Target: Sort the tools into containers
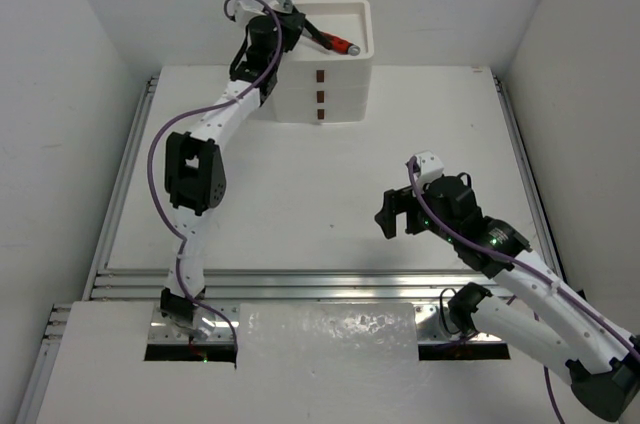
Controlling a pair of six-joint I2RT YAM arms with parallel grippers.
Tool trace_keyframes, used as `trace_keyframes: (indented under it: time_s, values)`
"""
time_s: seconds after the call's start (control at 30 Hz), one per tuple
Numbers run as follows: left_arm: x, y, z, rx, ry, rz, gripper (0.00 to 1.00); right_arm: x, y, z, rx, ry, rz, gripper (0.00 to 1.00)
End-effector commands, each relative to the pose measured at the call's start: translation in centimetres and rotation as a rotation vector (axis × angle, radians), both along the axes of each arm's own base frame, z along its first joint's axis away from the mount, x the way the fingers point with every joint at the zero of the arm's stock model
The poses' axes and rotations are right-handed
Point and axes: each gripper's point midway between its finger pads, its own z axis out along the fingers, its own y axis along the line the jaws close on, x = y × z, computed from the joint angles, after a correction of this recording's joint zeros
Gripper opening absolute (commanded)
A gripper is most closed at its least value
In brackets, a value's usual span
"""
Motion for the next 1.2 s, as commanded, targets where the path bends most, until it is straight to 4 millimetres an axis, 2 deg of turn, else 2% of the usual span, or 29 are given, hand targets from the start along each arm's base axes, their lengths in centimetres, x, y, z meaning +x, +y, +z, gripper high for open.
trace_keyframes:
  time_s: [0.0,0.03,0.17,0.4,0.47,0.57,0.6,0.63,0.67,0.7,0.73,0.93,1.03,1.17]
  values:
    - [-1.0,-0.3,7.7,-0.111,-0.206,0.004,0.0,0.4,0.7,0.7,0.03,-0.027,0.019,0.99]
    - [-0.8,-0.1,6.7,-0.134,-0.171,0.021,0.0,0.4,0.7,0.8,0.031,-0.03,0.019,0.99]
    - [-0.5,-0.2,5.0,-0.189,-0.125,0.033,0.0,0.3,0.8,0.8,0.033,-0.032,0.023,0.99]
    - [-0.3,-1.2,5.0,-0.236,-0.124,0.012,0.0,0.2,0.7,0.6,0.035,-0.029,0.021,0.99]
    - [-0.3,-1.6,4.4,-0.245,-0.132,-0.009,0.0,0.2,0.8,0.6,0.034,-0.03,0.025,0.99]
    - [-0.5,-2.9,6.6,-0.268,-0.216,-0.095,0.0,0.1,0.8,0.4,0.033,-0.023,0.03,0.99]
    - [0.1,-3.4,7.2,-0.284,-0.23,-0.12,0.0,0.1,0.8,0.4,0.033,-0.021,0.031,0.99]
    - [0.3,-4.1,6.9,-0.283,-0.227,-0.154,0.0,0.1,0.8,0.3,0.033,-0.019,0.031,0.99]
    - [0.9,-4.6,5.7,-0.287,-0.214,-0.165,0.0,0.0,0.9,0.3,0.036,-0.017,0.033,0.99]
    - [0.8,-4.8,6.6,-0.296,-0.235,-0.176,0.0,0.0,0.9,0.3,0.036,-0.017,0.034,0.99]
    - [0.9,-5.0,6.2,-0.3,-0.232,-0.178,0.0,0.0,0.9,0.3,0.038,-0.015,0.036,0.99]
    - [1.7,-5.3,3.5,-0.305,-0.198,-0.17,0.0,-0.2,0.9,0.4,0.049,-0.023,0.04,0.99]
    - [1.9,-5.3,2.9,-0.312,-0.191,-0.162,0.0,-0.3,1.0,0.4,0.05,-0.02,0.043,0.99]
    - [2.0,-5.5,3.3,-0.319,-0.194,-0.16,0.11,-0.3,1.0,0.5,0.056,-0.025,0.045,0.99]
